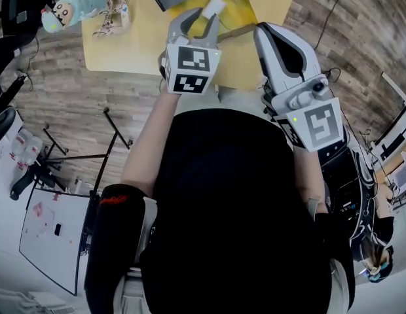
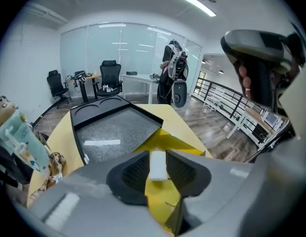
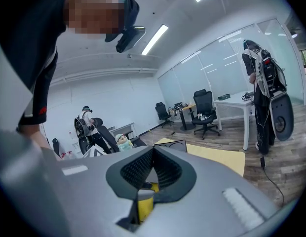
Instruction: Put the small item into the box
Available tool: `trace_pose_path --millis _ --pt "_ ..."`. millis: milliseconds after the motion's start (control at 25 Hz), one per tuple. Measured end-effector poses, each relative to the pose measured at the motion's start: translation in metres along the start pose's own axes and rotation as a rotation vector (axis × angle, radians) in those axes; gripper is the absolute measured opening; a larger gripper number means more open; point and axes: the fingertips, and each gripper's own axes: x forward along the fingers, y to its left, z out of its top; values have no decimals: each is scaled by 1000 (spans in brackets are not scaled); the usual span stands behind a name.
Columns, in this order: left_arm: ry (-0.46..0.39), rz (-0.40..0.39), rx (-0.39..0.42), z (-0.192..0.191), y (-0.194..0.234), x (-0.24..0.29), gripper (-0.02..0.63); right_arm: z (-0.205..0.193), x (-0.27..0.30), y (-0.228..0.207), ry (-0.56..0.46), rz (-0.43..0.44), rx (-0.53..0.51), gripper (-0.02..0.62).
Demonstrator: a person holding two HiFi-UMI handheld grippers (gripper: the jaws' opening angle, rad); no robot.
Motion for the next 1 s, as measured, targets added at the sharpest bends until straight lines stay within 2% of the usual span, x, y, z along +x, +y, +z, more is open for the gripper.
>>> trace_pose_path --millis 200,360,480,600,800,1000 --pt "-69 39 19 17 3 -17 85 -2 -11 2 -1 -1 -6 3" --pt "-118 72 12 25 5 -26 4 -5 -18 4 2 5 -17 3" --pt "-157 87 19 34 3 -35 3 -1 -22 6 -3 14 -26 3" --pt "-201 88 26 45 -4 -46 2 22 -19 15 -44 44 -26 3" --pt "-293 47 43 66 -26 -68 2 -2 -46 10 -7 22 -50 3" --pt "-346 30 86 77 -47 -87 2 1 -57 17 -16 33 -82 3"
